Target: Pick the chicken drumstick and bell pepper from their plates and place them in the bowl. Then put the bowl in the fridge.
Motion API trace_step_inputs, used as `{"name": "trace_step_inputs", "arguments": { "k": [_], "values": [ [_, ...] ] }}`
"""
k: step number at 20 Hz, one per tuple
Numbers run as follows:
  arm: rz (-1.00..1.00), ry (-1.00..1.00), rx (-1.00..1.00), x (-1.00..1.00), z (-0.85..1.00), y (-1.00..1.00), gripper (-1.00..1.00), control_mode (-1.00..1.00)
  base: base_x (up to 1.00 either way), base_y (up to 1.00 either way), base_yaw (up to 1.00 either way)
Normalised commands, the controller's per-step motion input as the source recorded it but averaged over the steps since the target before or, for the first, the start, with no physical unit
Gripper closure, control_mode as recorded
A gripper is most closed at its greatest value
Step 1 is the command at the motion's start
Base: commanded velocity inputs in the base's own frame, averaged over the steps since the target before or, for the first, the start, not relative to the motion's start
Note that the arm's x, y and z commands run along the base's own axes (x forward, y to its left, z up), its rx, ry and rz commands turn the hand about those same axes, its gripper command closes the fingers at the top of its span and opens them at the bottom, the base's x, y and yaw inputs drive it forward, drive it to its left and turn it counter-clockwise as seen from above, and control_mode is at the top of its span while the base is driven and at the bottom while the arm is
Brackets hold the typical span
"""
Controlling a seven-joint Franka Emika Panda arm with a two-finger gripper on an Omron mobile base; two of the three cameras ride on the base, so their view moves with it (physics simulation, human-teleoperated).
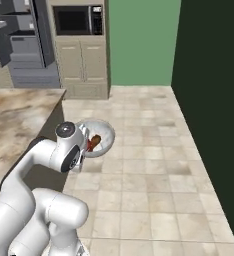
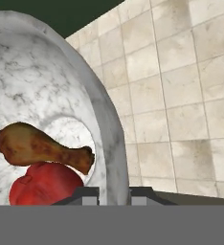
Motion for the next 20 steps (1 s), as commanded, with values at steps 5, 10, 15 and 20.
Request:
{"name": "trace_step_inputs", "arguments": {
  "k": [5,10,15,20],
  "values": [
    [0.00,0.00,0.00,0.00,0.00,0.00,1.00,1.00,0.82,-0.26,0.16],
    [0.00,0.00,0.00,0.00,0.00,0.00,1.00,1.00,0.86,-0.23,0.15],
    [0.00,0.00,0.00,0.00,0.00,0.00,1.00,1.00,0.87,-0.19,0.18],
    [0.00,0.00,0.00,0.00,0.00,0.00,1.00,1.00,0.87,-0.18,0.19]
  ]
}}
